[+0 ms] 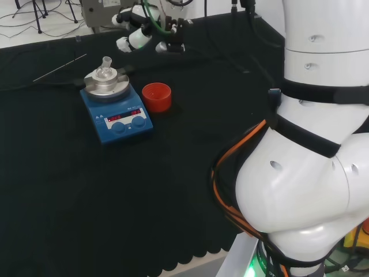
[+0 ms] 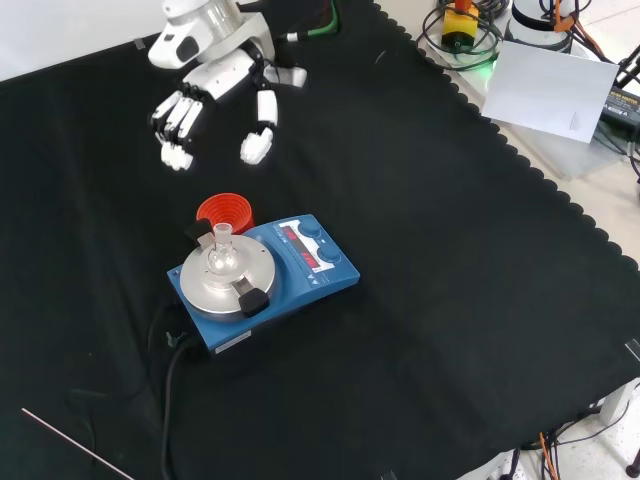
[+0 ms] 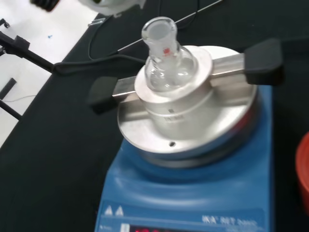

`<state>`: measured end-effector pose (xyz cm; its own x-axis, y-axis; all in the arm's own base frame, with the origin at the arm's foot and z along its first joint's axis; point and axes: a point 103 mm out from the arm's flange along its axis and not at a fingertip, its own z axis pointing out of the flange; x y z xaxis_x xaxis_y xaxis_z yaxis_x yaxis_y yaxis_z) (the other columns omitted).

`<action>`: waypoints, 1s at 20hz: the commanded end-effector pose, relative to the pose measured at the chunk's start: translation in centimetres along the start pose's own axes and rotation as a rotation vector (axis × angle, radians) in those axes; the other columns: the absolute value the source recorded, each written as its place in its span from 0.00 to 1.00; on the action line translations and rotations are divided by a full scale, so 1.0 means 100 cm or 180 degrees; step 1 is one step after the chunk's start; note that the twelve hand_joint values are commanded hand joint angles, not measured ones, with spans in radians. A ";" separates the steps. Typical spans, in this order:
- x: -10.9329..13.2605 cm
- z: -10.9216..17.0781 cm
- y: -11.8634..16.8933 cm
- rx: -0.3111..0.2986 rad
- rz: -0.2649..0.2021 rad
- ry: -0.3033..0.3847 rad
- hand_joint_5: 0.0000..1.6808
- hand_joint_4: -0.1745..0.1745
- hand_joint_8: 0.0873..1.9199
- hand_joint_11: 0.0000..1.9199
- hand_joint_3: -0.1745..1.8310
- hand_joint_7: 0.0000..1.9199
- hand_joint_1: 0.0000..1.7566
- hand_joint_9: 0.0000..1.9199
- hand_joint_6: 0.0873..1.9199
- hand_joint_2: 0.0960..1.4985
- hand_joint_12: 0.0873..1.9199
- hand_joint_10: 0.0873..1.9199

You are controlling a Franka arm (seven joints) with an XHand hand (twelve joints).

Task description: Turn on the heater.

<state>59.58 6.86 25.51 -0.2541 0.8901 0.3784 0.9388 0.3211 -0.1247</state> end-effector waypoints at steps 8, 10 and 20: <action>-0.019 0.022 -0.094 0.0310 0.0293 -0.0622 0.24 0.42 0.37 0.47 0.42 0.50 0.56 0.60 0.00 0.44 0.58 0.25; -0.017 0.031 -0.101 0.0358 0.0316 -0.0705 0.24 0.40 0.39 0.53 0.42 0.53 0.57 0.66 0.00 0.44 0.53 0.25; -0.010 0.059 -0.115 0.0637 0.0410 -0.1011 0.30 0.35 0.56 0.85 0.41 0.72 0.63 0.83 0.00 0.46 0.46 0.44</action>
<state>48.47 3.33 21.94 -0.2075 0.9740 0.0908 0.9218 0.2258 -0.3151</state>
